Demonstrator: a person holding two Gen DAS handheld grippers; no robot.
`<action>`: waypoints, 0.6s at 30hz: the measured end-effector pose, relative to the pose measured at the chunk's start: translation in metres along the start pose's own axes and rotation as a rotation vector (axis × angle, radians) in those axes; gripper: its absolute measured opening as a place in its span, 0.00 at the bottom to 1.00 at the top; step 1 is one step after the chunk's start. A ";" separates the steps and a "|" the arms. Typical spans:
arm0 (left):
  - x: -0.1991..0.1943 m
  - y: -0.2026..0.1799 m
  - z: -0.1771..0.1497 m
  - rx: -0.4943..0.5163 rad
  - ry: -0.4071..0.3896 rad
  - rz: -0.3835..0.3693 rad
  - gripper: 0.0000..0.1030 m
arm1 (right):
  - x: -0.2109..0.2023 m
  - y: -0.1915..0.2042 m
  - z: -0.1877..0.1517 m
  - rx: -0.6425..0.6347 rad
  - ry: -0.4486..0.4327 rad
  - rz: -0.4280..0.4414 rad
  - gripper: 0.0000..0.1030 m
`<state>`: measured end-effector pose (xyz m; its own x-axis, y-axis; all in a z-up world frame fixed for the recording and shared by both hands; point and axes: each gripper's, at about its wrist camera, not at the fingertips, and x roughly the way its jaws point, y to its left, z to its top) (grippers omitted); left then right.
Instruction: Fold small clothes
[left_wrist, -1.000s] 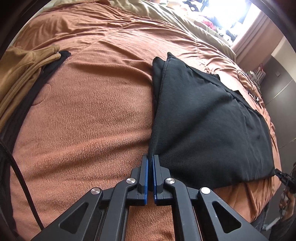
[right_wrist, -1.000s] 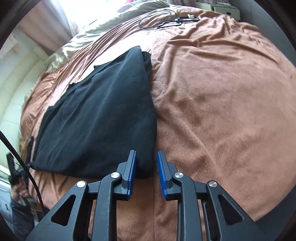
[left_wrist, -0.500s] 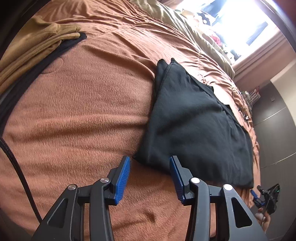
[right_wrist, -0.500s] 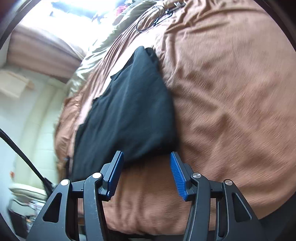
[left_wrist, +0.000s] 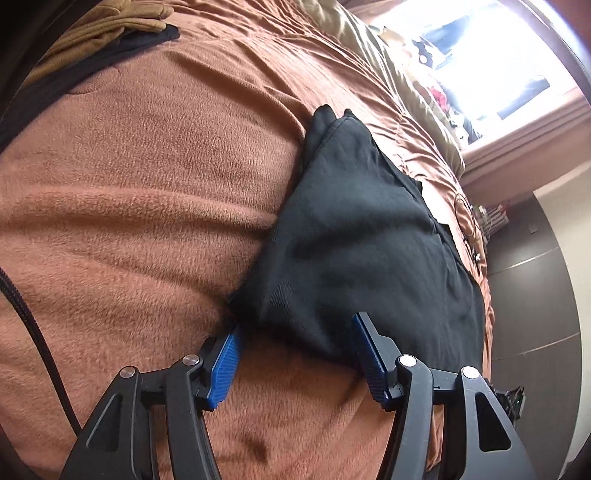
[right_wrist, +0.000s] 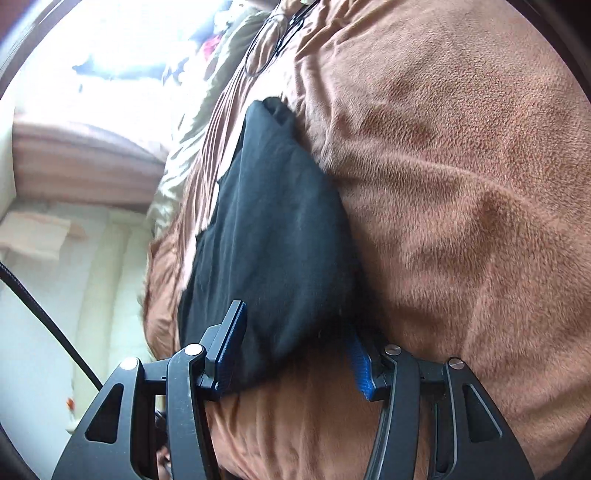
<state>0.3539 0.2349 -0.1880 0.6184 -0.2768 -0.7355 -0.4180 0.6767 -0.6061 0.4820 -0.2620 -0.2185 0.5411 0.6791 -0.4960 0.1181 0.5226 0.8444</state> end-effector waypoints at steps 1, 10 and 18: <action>0.002 0.001 0.002 -0.011 -0.006 -0.005 0.59 | 0.002 0.000 -0.003 0.007 -0.010 0.001 0.47; 0.010 0.002 0.011 -0.040 -0.059 0.040 0.22 | 0.000 -0.003 -0.006 0.002 -0.103 -0.003 0.16; -0.025 0.002 0.019 -0.039 -0.163 -0.064 0.10 | -0.019 0.030 -0.024 -0.123 -0.147 -0.025 0.11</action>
<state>0.3503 0.2558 -0.1654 0.7429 -0.2024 -0.6381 -0.3976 0.6334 -0.6638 0.4547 -0.2471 -0.1888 0.6559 0.5877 -0.4738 0.0350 0.6033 0.7968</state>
